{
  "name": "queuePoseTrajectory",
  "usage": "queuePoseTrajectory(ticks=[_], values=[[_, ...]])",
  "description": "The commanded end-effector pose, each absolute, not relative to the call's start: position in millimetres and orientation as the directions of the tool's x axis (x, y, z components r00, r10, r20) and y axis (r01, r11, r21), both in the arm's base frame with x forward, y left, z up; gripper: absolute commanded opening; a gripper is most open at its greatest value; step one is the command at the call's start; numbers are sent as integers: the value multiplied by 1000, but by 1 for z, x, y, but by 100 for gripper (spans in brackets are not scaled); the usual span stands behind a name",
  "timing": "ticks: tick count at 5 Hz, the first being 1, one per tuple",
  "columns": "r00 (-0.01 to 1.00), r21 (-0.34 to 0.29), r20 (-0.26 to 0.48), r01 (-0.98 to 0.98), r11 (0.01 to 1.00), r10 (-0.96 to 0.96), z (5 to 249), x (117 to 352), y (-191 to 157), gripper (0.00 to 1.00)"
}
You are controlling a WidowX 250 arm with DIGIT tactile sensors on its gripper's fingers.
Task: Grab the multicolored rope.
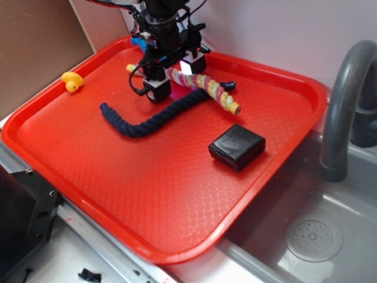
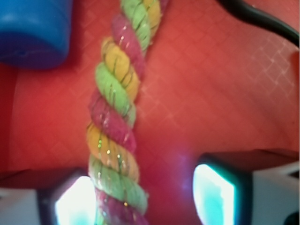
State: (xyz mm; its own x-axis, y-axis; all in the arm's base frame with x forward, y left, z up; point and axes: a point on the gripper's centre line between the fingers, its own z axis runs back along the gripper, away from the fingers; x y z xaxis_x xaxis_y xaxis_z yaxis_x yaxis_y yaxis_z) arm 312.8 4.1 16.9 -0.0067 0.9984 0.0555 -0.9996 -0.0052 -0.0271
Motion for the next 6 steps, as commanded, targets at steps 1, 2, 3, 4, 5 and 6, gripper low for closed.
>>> queuePoseTrajectory(ticks=[1, 2, 3, 4, 5, 6], values=[[98, -28, 22, -995, 98, 995, 27, 307, 5, 0], [216, -48, 21, -975, 217, 976, 40, 302, 7, 0], [391, -34, 17, -920, 391, 920, 68, 292, 4, 0], [601, -21, -96, -798, 602, 794, 115, 270, -12, 0], [782, -58, -84, -623, 780, 618, 156, 249, -21, 0], [908, -116, -44, -418, 901, 416, 198, 226, -16, 0]])
